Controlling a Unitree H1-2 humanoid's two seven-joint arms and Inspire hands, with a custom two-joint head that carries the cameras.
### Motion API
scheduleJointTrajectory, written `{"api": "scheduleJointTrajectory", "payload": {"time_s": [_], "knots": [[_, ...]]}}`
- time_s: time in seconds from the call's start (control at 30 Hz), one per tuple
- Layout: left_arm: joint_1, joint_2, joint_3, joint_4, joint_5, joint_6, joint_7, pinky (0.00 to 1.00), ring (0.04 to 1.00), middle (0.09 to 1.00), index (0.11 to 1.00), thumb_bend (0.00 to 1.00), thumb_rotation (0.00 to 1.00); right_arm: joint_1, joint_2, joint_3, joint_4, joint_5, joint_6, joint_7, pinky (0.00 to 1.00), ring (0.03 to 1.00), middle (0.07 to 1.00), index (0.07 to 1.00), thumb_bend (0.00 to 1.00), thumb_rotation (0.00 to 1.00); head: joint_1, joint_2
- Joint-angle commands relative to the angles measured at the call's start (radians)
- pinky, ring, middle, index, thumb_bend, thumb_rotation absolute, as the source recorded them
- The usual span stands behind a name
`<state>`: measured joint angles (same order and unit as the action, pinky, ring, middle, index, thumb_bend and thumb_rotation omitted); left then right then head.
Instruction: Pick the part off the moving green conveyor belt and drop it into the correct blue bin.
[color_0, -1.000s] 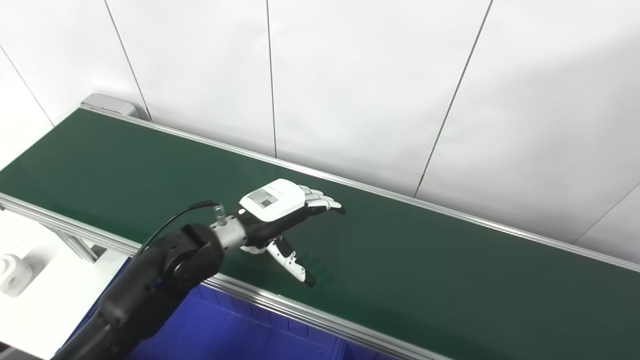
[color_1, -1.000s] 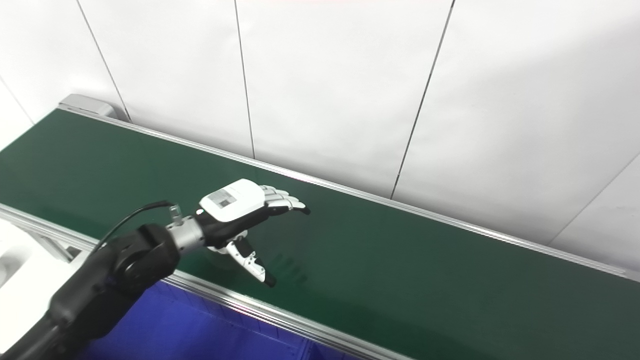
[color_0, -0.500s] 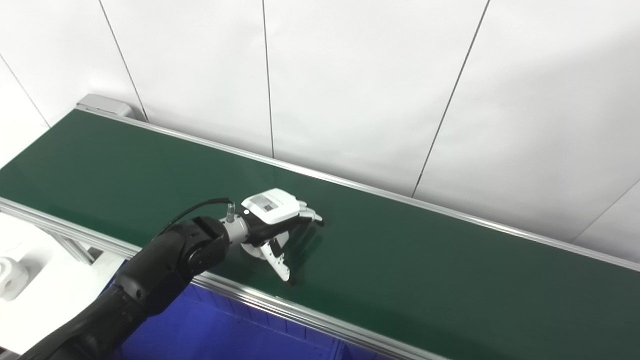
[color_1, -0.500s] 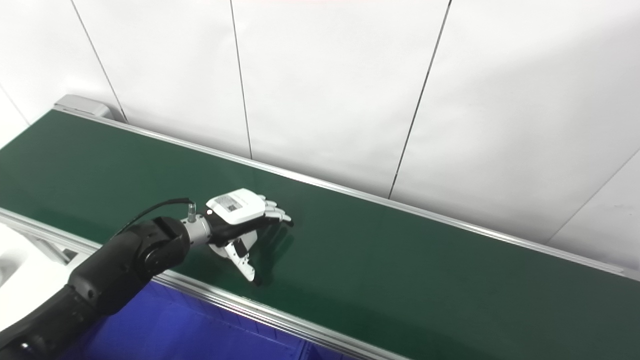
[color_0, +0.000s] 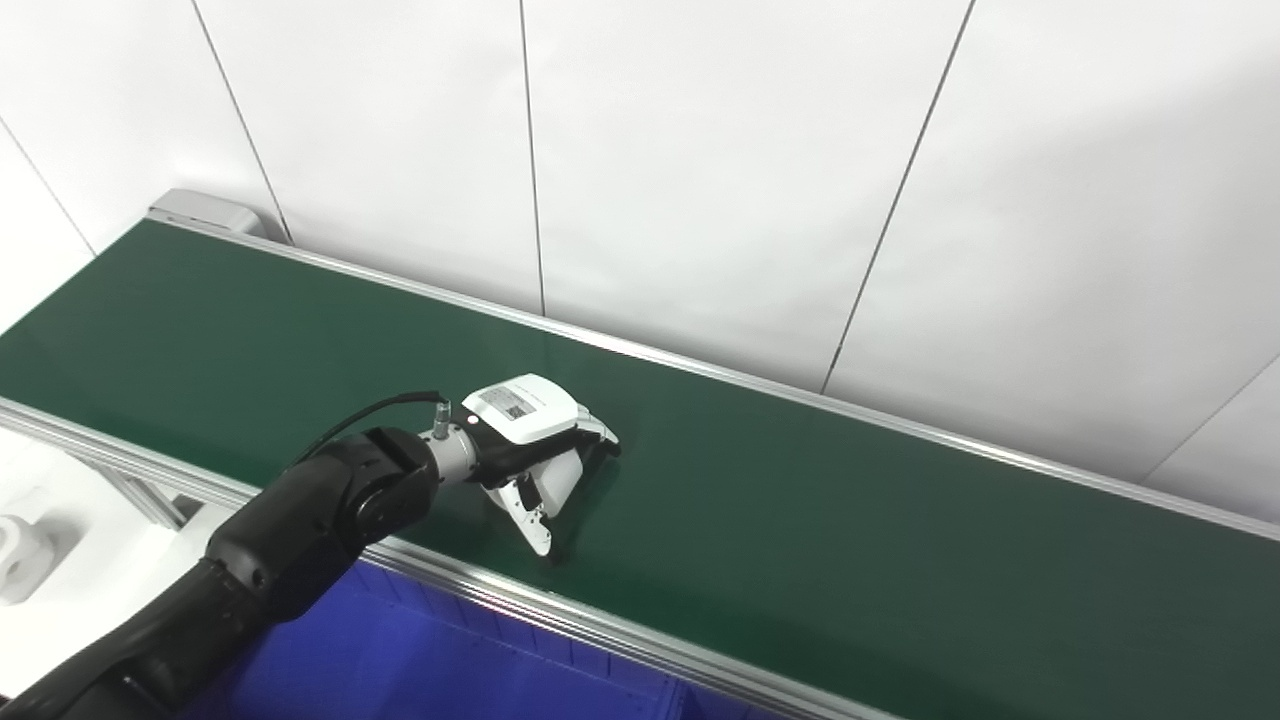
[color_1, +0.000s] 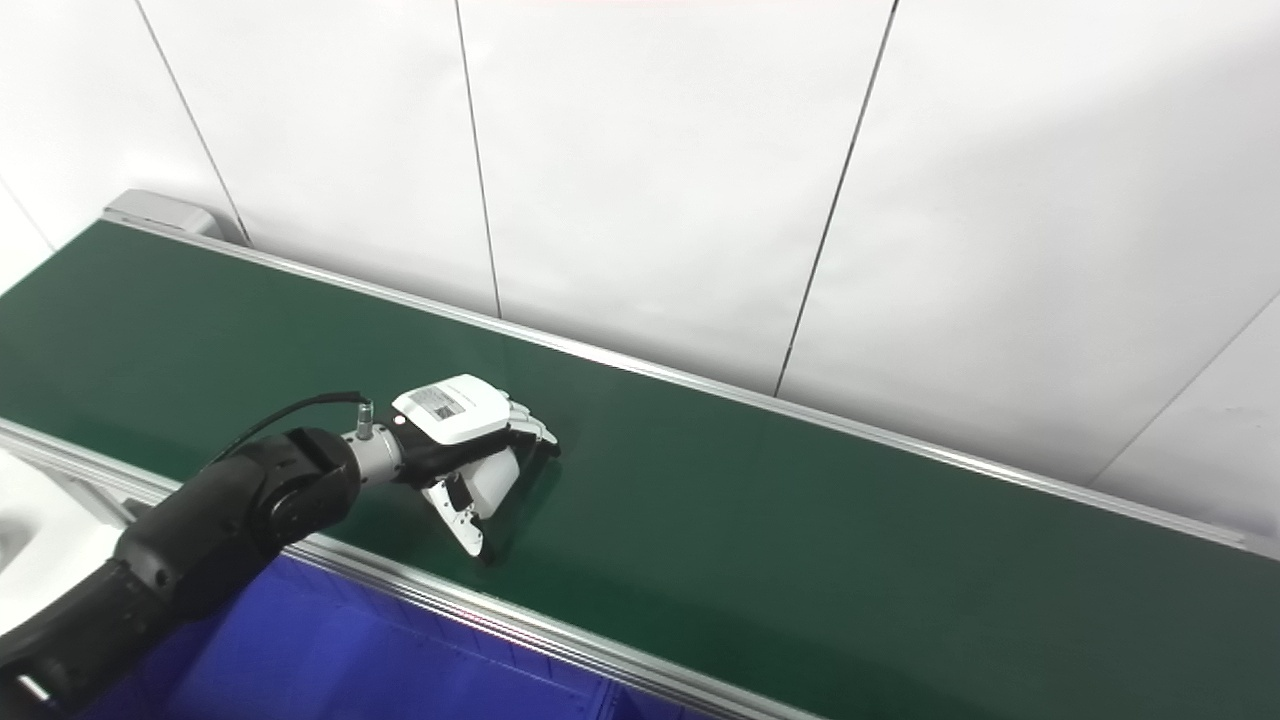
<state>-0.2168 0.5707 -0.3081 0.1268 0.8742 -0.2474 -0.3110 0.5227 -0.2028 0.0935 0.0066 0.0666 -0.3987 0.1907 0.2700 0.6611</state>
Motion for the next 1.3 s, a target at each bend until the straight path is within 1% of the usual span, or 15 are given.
{"api": "scheduleJointTrajectory", "payload": {"time_s": [0.0,0.2,0.27,0.33,0.37,0.4,0.47,0.63,0.7,0.87,1.0,1.17,1.2,1.23,1.27], "knots": [[-0.014,0.044,0.005,-0.019,-0.008,-0.006,-0.002,0.77,0.79,0.8,0.765,1.0,0.37,-0.004,0.002,0.003,-0.034,0.005,-0.014,0.01,1.0,0.983,0.989,1.0,0.86,1.0,-0.002,0.007],[-0.019,0.062,0.003,-0.036,-0.026,-0.006,-0.02,0.71,0.736,0.746,0.737,1.0,0.3,-0.001,0.0,0.005,-0.04,0.005,-0.012,0.011,0.99,0.985,0.989,1.0,0.87,1.0,-0.002,0.013],[-0.023,0.063,0.004,-0.035,-0.045,-0.015,-0.019,0.65,0.679,0.686,0.692,1.0,0.25,-0.001,0.0,0.007,-0.041,0.01,-0.012,0.013,0.98,0.985,0.99,1.0,0.86,1.0,-0.002,0.015],[-0.022,0.05,0.011,-0.017,-0.069,-0.04,0.019,0.59,0.608,0.624,0.638,0.99,0.18,0.0,0.001,0.008,-0.048,0.015,-0.009,0.014,0.98,0.986,0.99,1.0,0.86,1.0,-0.004,0.019],[-0.017,0.041,0.016,-0.009,-0.077,-0.049,0.041,0.55,0.55,0.574,0.551,0.71,0.11,0.002,0.001,0.009,-0.052,0.016,-0.007,0.014,0.98,0.986,0.99,1.0,0.85,1.0,-0.009,0.023],[-0.011,0.032,0.018,-0.004,-0.077,-0.056,0.065,0.52,0.516,0.534,0.519,0.62,0.06,0.003,0.001,0.009,-0.055,0.016,-0.005,0.013,0.98,0.987,0.991,1.0,0.85,1.0,-0.009,0.023],[0.001,0.018,0.017,0.005,-0.073,-0.066,0.102,0.48,0.459,0.498,0.49,0.54,0.01,0.007,0.0,0.009,-0.062,0.014,0.0,0.012,0.98,0.985,0.99,1.0,0.85,1.0,-0.011,0.026],[0.017,0.006,-0.009,0.015,-0.024,-0.073,0.144,0.44,0.435,0.47,0.494,0.52,0.0,0.015,-0.002,0.007,-0.074,0.013,0.007,0.011,0.96,0.974,0.983,1.0,0.86,1.0,-0.009,0.035],[0.016,0.01,-0.017,0.02,-0.013,-0.081,0.157,0.44,0.441,0.484,0.485,0.52,0.0,0.015,-0.003,0.007,-0.075,0.013,0.007,0.012,0.97,0.977,0.984,1.0,0.85,1.0,-0.009,0.035],[0.01,0.031,-0.021,0.006,-0.018,-0.082,0.146,0.43,0.44,0.481,0.488,0.52,0.0,0.02,-0.004,0.009,-0.085,0.017,0.012,0.013,0.96,0.977,0.985,1.0,0.84,1.0,-0.009,0.04],[0.012,0.047,-0.006,-0.035,-0.03,-0.075,0.126,0.42,0.424,0.463,0.496,0.52,0.0,0.024,-0.008,0.01,-0.096,0.017,0.019,0.014,0.95,0.971,0.986,1.0,0.85,1.0,-0.008,0.054],[0.011,0.061,0.009,-0.091,-0.06,-0.103,0.118,0.4,0.411,0.462,0.5,0.52,0.0,0.027,-0.013,0.01,-0.111,0.026,0.026,0.017,0.96,0.973,0.987,1.0,0.84,1.0,0.011,0.081],[0.014,0.061,0.015,-0.126,-0.076,-0.099,0.104,0.4,0.41,0.462,0.501,0.52,0.0,0.026,-0.016,0.01,-0.116,0.029,0.028,0.019,0.96,0.974,0.987,1.0,0.84,1.0,0.026,0.095],[0.017,0.061,0.019,-0.15,-0.086,-0.096,0.094,0.39,0.4,0.456,0.504,0.52,0.0,0.026,-0.019,0.01,-0.119,0.031,0.029,0.02,0.96,0.978,0.991,1.0,0.82,1.0,0.026,0.095],[0.03,0.06,0.03,-0.213,-0.107,-0.08,0.071,0.38,0.392,0.448,0.505,0.52,0.0,0.026,-0.021,0.009,-0.125,0.032,0.036,0.02,0.97,0.981,0.995,1.0,0.83,1.0,0.038,0.107]]}}
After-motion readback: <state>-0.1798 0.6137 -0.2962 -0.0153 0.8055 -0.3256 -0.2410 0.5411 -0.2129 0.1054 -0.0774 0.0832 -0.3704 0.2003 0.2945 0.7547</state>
